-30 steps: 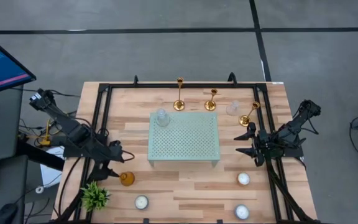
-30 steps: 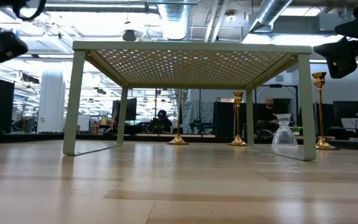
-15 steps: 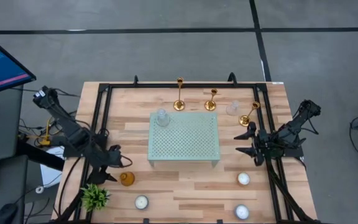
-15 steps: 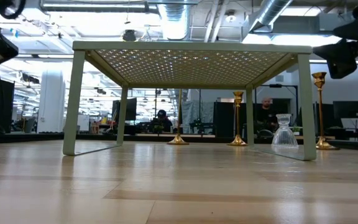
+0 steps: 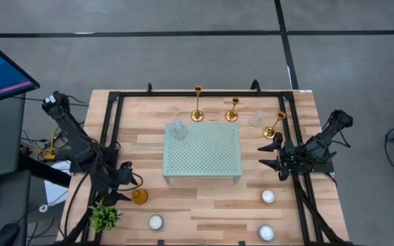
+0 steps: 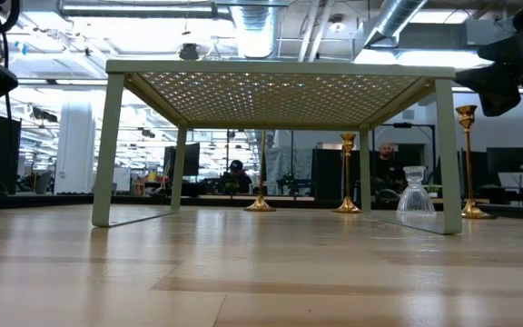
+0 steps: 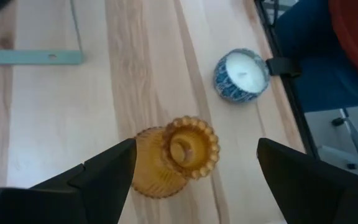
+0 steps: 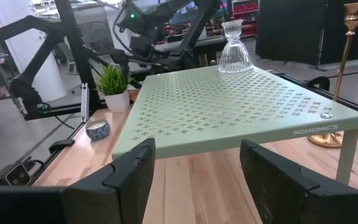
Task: Pick & Place candle stick holders
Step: Put the yellow glass candle holder on the shelf
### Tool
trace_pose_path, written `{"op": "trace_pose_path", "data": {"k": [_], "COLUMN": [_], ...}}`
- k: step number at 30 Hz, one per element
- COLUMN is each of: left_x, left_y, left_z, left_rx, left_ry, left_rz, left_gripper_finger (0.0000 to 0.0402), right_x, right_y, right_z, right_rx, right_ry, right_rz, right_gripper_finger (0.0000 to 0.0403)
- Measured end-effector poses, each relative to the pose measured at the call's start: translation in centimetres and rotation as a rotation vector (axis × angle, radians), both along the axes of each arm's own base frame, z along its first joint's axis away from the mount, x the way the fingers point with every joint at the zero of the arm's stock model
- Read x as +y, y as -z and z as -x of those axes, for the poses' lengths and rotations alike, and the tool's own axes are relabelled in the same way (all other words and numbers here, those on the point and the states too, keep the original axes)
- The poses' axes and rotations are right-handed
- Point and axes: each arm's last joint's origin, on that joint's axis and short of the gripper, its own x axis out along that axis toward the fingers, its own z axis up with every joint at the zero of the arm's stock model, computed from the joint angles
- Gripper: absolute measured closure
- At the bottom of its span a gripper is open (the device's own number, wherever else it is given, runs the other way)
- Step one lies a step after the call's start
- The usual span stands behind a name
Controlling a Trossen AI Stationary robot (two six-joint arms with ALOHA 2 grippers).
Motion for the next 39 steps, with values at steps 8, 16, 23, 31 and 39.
{"op": "trace_pose_path", "data": {"k": [8, 16, 23, 31, 39], "left_x": [0.0, -0.3, -0.2, -0.1, -0.1], "left_y": [1.6, 2.8, 4.2, 4.7, 4.8], "left_z": [0.4, 0.5, 0.4, 0.4, 0.2], "left_rx": [-0.038, -0.087, -0.141, -0.169, -0.196], "left_ry": [-0.023, -0.024, -0.06, -0.08, -0.098], "left_rz": [-0.042, 0.008, 0.027, 0.016, -0.014], "left_gripper_finger": [0.0067, 0.0067, 0.0067, 0.0068, 0.0098], "right_x": [0.0, -0.2, -0.2, -0.3, -0.3], "right_y": [0.0, 0.0, 0.0, 0.0, 0.1], "right_z": [0.0, 0.0, 0.0, 0.0, 0.0], "right_rx": [0.001, 0.004, 0.005, 0.005, 0.007], "right_ry": [0.011, 0.053, 0.083, 0.084, 0.094], "right_rz": [0.002, 0.049, 0.068, 0.068, 0.073], "right_gripper_finger": [0.0177, 0.0177, 0.0177, 0.0177, 0.0177]}}
